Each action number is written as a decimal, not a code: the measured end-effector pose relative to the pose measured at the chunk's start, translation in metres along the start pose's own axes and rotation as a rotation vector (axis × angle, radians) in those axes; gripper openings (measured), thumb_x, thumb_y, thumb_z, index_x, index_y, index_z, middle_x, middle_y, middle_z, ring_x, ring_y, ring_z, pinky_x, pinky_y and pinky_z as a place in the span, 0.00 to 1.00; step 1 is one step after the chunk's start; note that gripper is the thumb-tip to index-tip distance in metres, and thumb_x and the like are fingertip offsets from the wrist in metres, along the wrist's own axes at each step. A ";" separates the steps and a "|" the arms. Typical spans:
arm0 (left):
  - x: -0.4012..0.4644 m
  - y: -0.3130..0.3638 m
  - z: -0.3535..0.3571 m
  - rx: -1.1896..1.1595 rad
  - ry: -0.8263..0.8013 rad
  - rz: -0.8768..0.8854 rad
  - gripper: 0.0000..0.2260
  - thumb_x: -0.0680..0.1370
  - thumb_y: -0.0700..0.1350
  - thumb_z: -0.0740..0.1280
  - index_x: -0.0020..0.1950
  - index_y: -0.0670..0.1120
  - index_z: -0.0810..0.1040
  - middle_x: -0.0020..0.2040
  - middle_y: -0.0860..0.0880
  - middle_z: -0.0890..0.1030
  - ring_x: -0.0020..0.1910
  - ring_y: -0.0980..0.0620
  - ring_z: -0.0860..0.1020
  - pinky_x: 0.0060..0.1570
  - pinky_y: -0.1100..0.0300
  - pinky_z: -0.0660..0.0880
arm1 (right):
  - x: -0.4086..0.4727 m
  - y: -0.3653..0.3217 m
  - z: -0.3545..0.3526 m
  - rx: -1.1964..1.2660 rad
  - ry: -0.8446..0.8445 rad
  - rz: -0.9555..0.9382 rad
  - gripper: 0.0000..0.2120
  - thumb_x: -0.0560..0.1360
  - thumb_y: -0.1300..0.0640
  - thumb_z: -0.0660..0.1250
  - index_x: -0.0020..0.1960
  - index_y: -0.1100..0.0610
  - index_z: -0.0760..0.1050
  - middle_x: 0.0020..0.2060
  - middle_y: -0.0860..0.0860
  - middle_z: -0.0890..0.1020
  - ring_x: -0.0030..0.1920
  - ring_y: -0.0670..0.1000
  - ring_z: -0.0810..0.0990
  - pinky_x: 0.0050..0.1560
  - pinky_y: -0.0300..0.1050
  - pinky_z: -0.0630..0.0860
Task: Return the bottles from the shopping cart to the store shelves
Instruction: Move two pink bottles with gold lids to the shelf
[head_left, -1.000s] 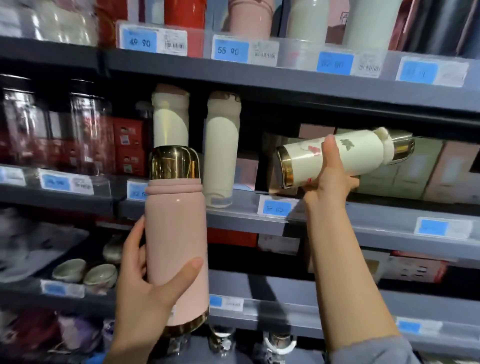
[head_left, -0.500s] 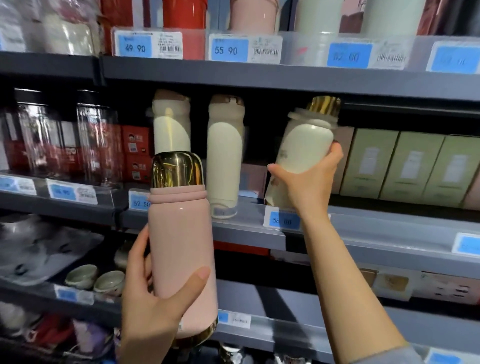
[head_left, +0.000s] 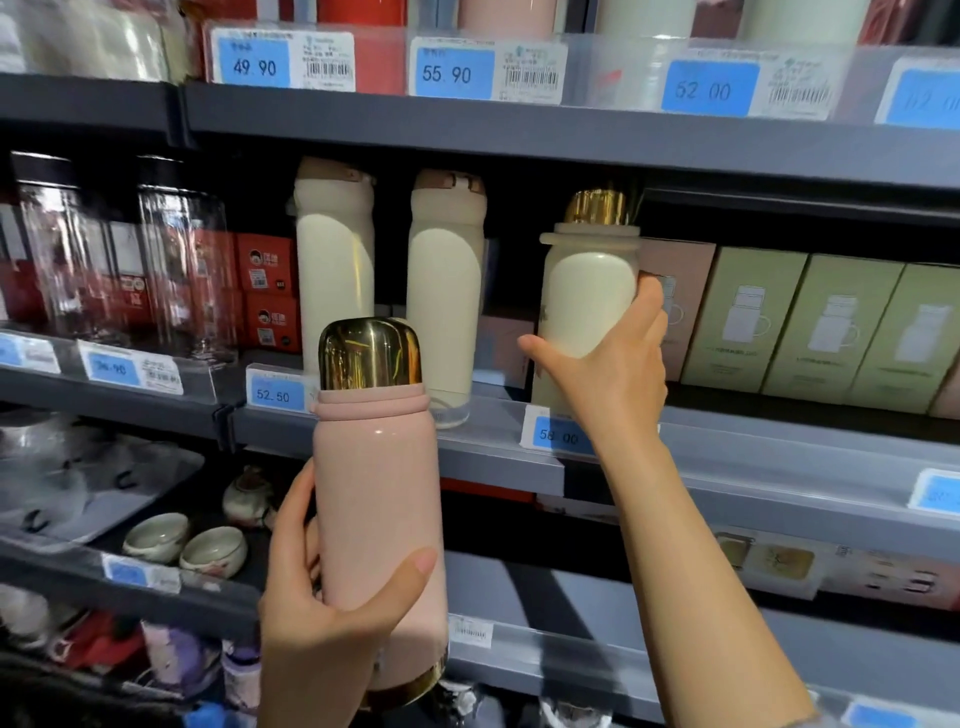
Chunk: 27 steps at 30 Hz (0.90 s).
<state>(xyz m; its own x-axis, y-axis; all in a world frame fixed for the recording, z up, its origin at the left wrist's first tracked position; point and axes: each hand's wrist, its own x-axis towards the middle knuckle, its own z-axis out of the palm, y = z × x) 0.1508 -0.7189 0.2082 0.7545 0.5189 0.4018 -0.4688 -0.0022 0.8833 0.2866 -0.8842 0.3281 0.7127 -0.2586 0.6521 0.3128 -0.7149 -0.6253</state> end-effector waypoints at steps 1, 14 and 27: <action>-0.001 0.000 0.001 0.001 0.003 0.003 0.41 0.48 0.57 0.76 0.58 0.72 0.68 0.51 0.74 0.76 0.50 0.68 0.77 0.46 0.61 0.73 | 0.000 0.002 -0.003 0.022 -0.004 -0.003 0.53 0.64 0.39 0.76 0.76 0.54 0.48 0.68 0.55 0.64 0.64 0.61 0.71 0.55 0.57 0.72; -0.004 0.007 0.015 0.030 -0.013 0.031 0.41 0.50 0.51 0.78 0.60 0.69 0.66 0.50 0.77 0.75 0.49 0.73 0.75 0.47 0.63 0.72 | 0.004 0.005 -0.005 -0.010 -0.014 -0.086 0.52 0.63 0.37 0.76 0.74 0.56 0.52 0.63 0.55 0.66 0.58 0.59 0.74 0.46 0.47 0.69; 0.002 0.032 0.067 0.070 -0.321 0.134 0.43 0.51 0.57 0.76 0.63 0.74 0.66 0.57 0.71 0.76 0.55 0.66 0.76 0.46 0.70 0.76 | -0.077 0.008 -0.084 0.903 -0.370 -0.003 0.48 0.58 0.31 0.74 0.72 0.37 0.55 0.58 0.45 0.80 0.58 0.46 0.80 0.51 0.36 0.77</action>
<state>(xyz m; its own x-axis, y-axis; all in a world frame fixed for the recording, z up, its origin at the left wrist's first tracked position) 0.1679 -0.7752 0.2533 0.7996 0.2149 0.5608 -0.5491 -0.1165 0.8276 0.1811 -0.9246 0.3086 0.8150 0.0728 0.5748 0.5685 0.0916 -0.8176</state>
